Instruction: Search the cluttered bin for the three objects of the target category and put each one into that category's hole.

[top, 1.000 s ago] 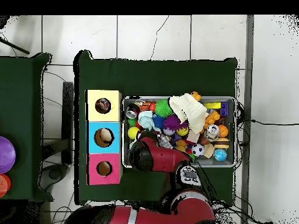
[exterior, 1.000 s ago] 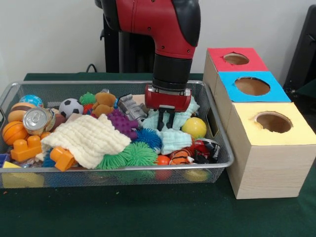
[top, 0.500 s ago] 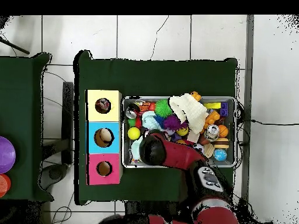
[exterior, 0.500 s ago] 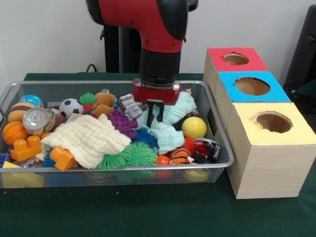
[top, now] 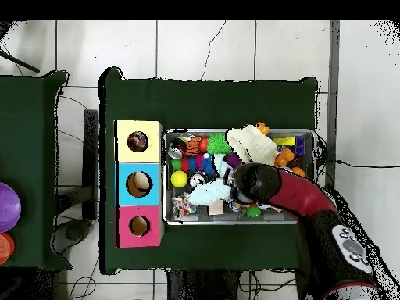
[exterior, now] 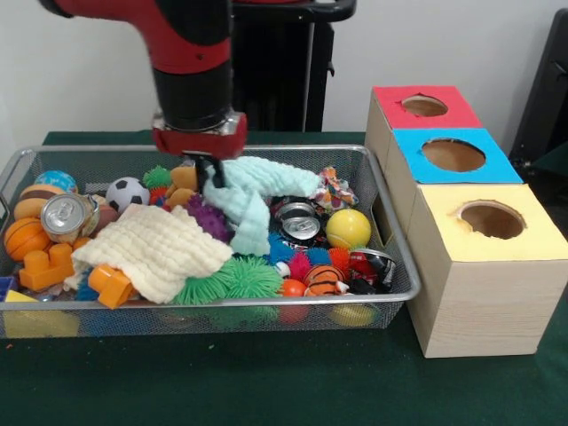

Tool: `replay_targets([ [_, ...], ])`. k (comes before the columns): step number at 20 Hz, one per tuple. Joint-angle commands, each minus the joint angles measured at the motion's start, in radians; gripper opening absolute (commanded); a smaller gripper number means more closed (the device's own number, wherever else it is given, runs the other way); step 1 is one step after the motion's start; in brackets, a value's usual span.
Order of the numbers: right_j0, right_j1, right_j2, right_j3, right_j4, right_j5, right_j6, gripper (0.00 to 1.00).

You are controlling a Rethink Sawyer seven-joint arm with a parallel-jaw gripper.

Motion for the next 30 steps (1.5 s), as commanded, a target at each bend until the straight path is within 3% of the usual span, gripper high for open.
replay_targets([
  [1,-0.066,0.015,0.185,-0.116,-0.099,0.024,-0.231,0.00],
  [14,-0.096,0.047,0.242,-0.118,-0.193,-0.009,-0.149,0.00],
  [19,-0.084,0.026,0.237,-0.084,-0.227,-0.055,-0.088,0.00],
  [27,-0.080,0.010,0.233,-0.064,-0.253,-0.091,-0.017,0.00],
  [30,-0.075,0.009,0.238,-0.072,-0.246,-0.063,-0.014,0.00],
])
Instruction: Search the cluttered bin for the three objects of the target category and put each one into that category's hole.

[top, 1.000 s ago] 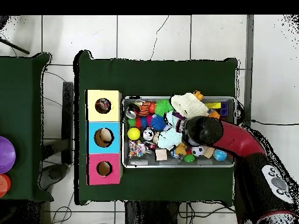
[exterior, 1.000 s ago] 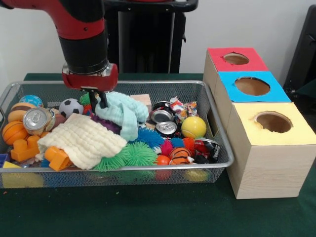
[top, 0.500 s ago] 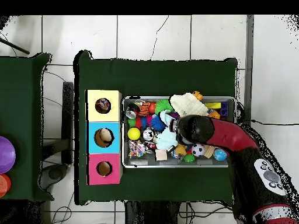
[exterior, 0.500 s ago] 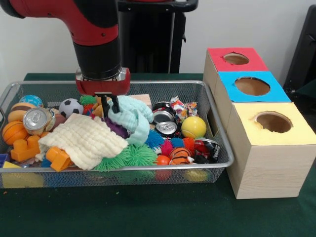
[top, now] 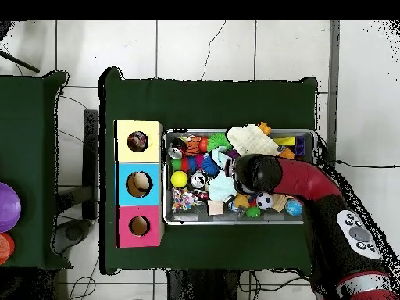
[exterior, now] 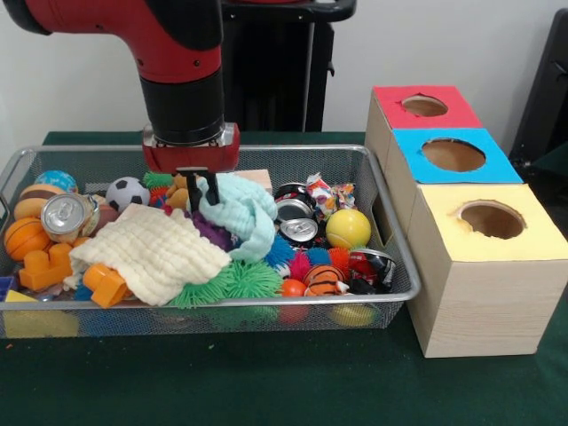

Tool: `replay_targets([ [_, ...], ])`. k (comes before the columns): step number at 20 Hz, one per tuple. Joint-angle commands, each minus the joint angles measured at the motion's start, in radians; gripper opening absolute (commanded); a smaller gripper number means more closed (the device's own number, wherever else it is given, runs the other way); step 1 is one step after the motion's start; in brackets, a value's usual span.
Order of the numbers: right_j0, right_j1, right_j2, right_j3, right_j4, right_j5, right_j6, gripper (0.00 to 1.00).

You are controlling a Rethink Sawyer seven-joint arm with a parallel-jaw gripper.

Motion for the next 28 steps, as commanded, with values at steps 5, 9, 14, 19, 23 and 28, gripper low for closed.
replay_targets([
  [5,0.013,0.007,0.063,-0.012,-0.042,-0.105,0.007,0.00],
  [9,0.025,0.004,0.055,-0.010,-0.044,-0.115,0.022,0.00],
  [14,0.021,-0.009,0.053,0.004,-0.043,-0.118,0.017,0.00],
  [19,0.025,-0.009,0.053,-0.003,-0.042,-0.111,0.008,0.00],
  [23,0.024,-0.009,0.050,0.000,-0.046,-0.121,0.011,1.00],
  [28,0.024,-0.009,0.054,-0.003,-0.038,-0.110,0.010,1.00],
])
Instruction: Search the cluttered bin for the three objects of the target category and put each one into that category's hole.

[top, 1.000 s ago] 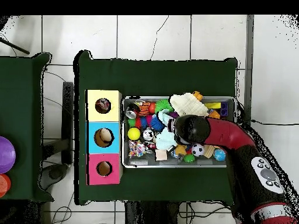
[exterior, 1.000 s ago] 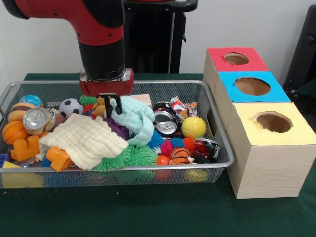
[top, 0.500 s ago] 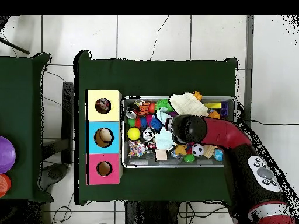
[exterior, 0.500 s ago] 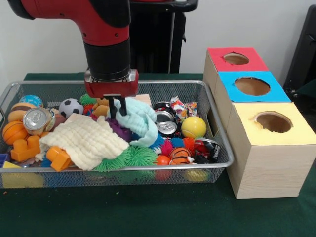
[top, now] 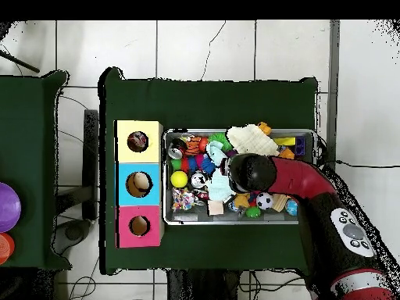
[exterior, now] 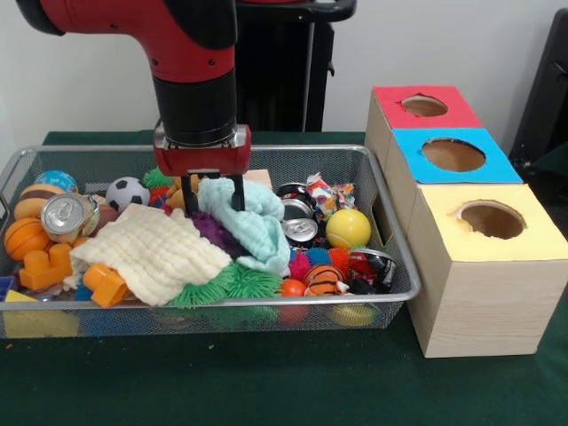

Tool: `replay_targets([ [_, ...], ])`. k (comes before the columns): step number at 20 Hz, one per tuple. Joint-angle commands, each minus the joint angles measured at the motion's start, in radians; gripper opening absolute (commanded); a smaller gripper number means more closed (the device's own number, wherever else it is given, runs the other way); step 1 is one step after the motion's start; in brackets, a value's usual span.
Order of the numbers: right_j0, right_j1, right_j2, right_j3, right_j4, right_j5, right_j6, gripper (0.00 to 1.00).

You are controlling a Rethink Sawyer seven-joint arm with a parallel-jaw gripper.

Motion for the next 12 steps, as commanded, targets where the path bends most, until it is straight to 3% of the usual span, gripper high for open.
replay_targets([
  [1,0.006,-0.011,0.049,-0.003,-0.039,-0.085,0.018,1.00],
  [6,0.023,-0.034,0.038,0.027,-0.036,-0.091,0.044,1.00],
  [12,0.090,-0.151,0.000,0.160,-0.004,-0.123,0.155,1.00],
])
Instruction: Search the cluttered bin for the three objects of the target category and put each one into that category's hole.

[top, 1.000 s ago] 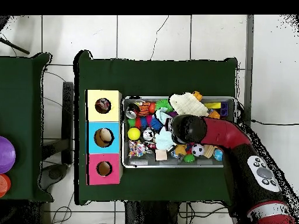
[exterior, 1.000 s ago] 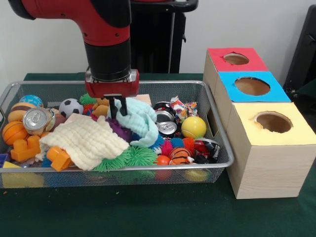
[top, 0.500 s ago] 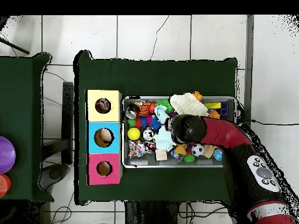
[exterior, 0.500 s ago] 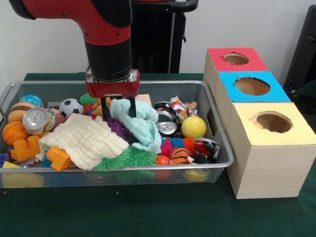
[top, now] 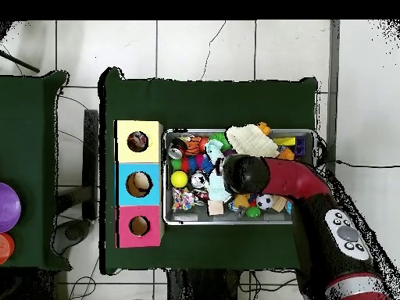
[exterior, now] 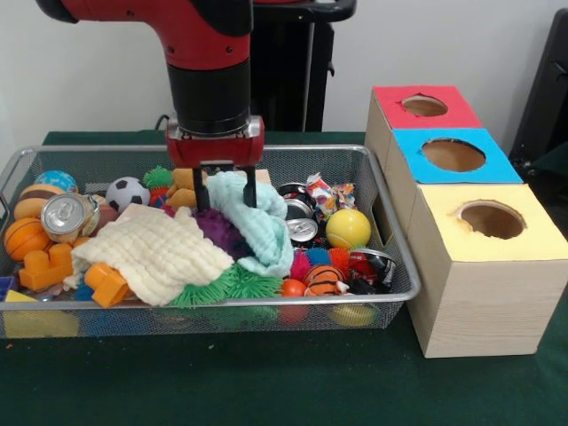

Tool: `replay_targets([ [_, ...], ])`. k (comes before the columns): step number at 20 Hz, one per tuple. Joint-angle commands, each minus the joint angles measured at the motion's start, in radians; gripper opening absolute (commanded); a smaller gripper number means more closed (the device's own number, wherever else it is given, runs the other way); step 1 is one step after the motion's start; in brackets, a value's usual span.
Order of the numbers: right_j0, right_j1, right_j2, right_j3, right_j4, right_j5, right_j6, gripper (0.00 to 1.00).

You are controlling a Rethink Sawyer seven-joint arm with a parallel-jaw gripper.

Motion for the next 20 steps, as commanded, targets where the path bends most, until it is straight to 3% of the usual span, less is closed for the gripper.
replay_targets([
  [1,0.066,-0.131,0.002,0.142,0.009,-0.091,0.165,1.00],
  [8,0.114,-0.170,-0.027,0.171,0.039,-0.084,0.191,1.00],
  [20,0.192,-0.105,-0.127,0.258,-0.004,-0.296,0.234,1.00],
])
